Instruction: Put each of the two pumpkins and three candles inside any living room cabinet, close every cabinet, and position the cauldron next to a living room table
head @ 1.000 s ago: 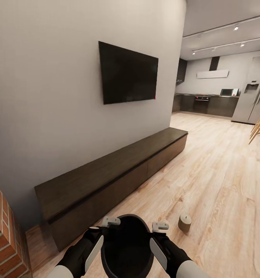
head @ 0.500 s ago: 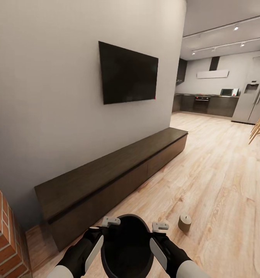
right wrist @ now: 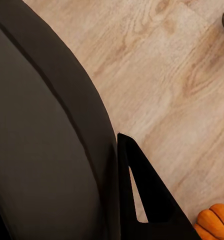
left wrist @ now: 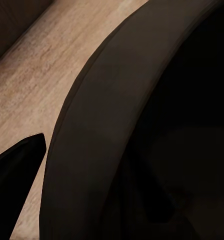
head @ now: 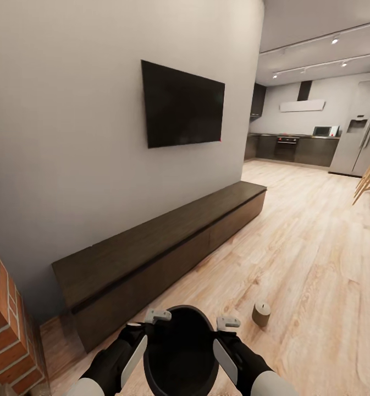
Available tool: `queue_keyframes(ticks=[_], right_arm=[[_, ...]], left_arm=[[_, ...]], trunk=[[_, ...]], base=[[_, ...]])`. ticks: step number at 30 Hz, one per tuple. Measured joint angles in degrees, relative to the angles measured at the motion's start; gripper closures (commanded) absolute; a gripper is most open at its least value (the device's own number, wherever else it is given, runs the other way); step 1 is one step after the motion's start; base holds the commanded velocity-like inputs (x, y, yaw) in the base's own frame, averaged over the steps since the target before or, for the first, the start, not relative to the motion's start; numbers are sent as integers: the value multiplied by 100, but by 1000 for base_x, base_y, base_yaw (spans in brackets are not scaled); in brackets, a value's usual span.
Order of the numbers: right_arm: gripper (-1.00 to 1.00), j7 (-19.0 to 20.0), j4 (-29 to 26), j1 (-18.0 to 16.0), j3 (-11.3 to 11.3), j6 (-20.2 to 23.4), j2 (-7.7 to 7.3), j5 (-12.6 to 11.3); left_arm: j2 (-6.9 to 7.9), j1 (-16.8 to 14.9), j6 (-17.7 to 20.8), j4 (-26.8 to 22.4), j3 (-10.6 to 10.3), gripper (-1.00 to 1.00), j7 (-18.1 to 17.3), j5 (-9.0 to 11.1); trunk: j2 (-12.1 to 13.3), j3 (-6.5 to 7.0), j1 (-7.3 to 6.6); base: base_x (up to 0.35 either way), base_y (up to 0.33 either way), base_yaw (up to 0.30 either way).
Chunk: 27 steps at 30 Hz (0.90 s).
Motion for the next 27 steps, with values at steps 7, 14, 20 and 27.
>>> queue_keyframes(ticks=[7, 14, 20, 27], right_arm=[[100, -1, -10, 0, -4, 21, 0, 12], [100, 1, -5, 0, -4, 17, 0, 10], [100, 5, -9, 0, -9, 23, 0, 22], [100, 6, -8, 0, -9, 19, 0, 20]], left_arm=[[2, 0, 5, -1, 1, 100, -3, 8], [1, 1, 7, -1, 2, 100, -2, 3], [2, 0, 6, -1, 1, 100, 0, 12], [1, 0, 6, -1, 2, 100, -2, 6]], trunk=[[0, 0, 0], [0, 0, 0], [0, 0, 0], [0, 0, 1]], base=[[-208, 0, 0], [-219, 0, 0], [-224, 0, 0], [-238, 0, 0]])
